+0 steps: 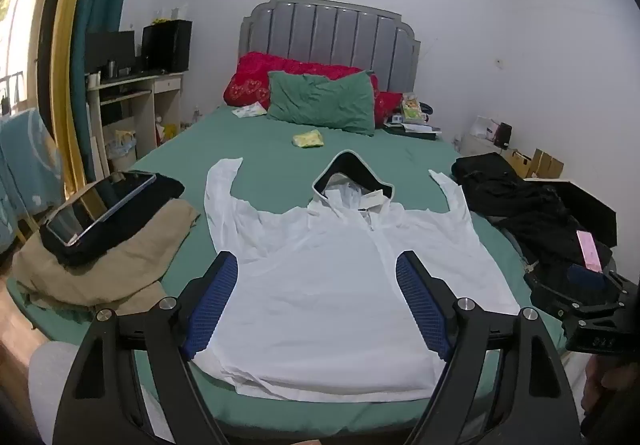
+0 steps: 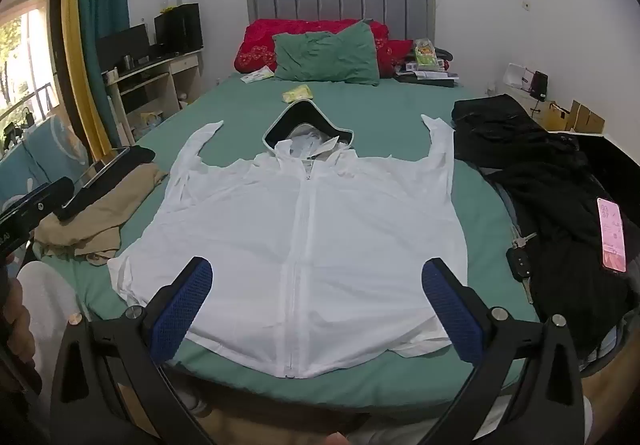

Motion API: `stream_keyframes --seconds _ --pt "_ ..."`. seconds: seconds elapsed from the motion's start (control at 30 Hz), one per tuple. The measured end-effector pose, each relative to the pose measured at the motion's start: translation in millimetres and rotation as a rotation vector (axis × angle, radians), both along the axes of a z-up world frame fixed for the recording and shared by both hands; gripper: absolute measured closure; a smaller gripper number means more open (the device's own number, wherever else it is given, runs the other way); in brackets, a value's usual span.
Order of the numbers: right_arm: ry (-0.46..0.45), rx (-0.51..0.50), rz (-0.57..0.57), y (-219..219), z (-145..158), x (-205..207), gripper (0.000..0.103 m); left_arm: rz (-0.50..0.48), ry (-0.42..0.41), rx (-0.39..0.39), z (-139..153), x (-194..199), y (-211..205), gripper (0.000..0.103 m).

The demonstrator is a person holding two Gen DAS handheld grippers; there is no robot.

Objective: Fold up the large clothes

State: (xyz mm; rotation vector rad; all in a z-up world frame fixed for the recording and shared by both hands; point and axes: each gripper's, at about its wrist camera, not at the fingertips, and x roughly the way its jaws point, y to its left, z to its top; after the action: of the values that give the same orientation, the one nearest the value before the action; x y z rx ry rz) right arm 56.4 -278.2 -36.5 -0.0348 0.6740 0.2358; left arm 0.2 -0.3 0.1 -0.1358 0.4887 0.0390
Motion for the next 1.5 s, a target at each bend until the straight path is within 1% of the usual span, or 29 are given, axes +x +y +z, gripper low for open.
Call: stream_keyframes --seconds 0.03,0.13,0.17,0.27,0.37,0.43,1.5 --pt "0.026 -0.006 0.001 -0.6 -0.3 0.4 0.0 -0.001 0.001 -0.001 -0.1 0.2 0.2 0.019" --pt "0.023 -0.005 -0.004 -1.9 -0.7 0.9 0.0 -0.002 0.006 -0.015 -1.0 2.3 2.8 0.019" --pt "0.023 -0.006 -0.006 -1.6 -1.2 1.4 0.0 -0.007 0.006 -0.011 0.5 6.2 3.7 0.019" --pt "0.021 0.002 -0.009 -4.0 0.6 0.0 0.0 -0.023 -0.017 0.009 2.6 1.4 -1.0 0.019" --pt "0.011 0.019 -0.01 -4.5 0.5 -0.4 0.0 -0.032 -0.008 0.015 9.3 -0.8 -4.4 0.019" --pt "0.007 0.026 -0.009 -7.2 1.4 -1.2 0.0 -0.034 -0.01 0.022 5.1 -1.1 -9.7 0.019" --pt "0.006 0.029 -0.021 -13.8 2.7 -1.5 0.0 -0.039 -0.016 0.03 7.0 1.3 -13.8 0.019"
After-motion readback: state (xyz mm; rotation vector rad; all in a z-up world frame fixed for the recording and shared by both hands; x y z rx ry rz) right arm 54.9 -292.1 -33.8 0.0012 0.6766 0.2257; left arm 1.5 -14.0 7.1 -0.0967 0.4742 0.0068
